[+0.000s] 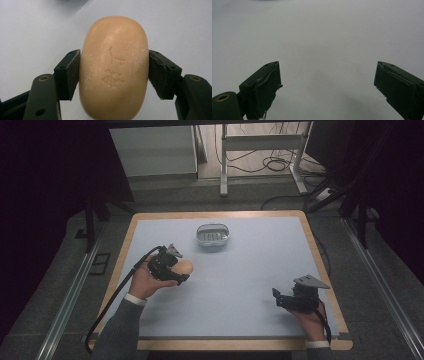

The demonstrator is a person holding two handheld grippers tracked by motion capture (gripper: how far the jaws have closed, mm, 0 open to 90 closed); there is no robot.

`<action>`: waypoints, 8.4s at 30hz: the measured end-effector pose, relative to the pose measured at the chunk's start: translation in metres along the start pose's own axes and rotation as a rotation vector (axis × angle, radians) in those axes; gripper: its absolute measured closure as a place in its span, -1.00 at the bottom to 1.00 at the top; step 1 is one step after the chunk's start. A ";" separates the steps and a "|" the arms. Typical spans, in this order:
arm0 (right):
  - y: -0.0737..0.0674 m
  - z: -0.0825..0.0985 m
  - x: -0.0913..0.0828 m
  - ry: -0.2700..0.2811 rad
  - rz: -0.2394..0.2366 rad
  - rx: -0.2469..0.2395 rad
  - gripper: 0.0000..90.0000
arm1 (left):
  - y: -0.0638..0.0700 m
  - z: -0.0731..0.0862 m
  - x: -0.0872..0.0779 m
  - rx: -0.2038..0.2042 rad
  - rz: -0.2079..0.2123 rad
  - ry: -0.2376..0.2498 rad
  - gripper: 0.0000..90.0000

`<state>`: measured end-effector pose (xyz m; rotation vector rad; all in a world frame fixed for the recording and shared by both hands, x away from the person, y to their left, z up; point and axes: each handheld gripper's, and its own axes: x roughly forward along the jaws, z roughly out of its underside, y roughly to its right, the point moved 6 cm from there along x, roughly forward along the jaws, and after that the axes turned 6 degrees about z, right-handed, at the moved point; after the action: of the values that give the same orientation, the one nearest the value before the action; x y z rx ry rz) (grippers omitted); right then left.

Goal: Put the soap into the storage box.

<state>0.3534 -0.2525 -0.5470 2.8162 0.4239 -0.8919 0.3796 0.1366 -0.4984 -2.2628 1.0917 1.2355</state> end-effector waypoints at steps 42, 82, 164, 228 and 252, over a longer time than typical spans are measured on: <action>0.001 0.000 0.000 -0.003 0.003 0.002 -0.84 | -0.009 -0.034 0.000 0.022 -0.024 0.008 -0.28; 0.001 0.002 0.002 -0.010 0.009 0.002 -0.84 | -0.017 -0.061 0.011 0.037 -0.001 0.009 -0.28; 0.010 0.003 0.003 -0.016 0.014 0.018 -0.84 | -0.063 -0.124 0.064 0.038 0.017 -0.073 -0.28; 0.010 0.001 -0.001 -0.010 0.009 0.029 -0.84 | -0.050 -0.106 0.048 0.033 0.023 0.075 -0.55; 0.009 -0.003 -0.006 0.008 0.011 0.018 -0.84 | -0.018 0.056 0.012 -0.147 -0.022 0.229 -0.53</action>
<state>0.3534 -0.2618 -0.5410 2.8362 0.4034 -0.8874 0.3657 0.1761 -0.5408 -2.5726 1.0809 1.1013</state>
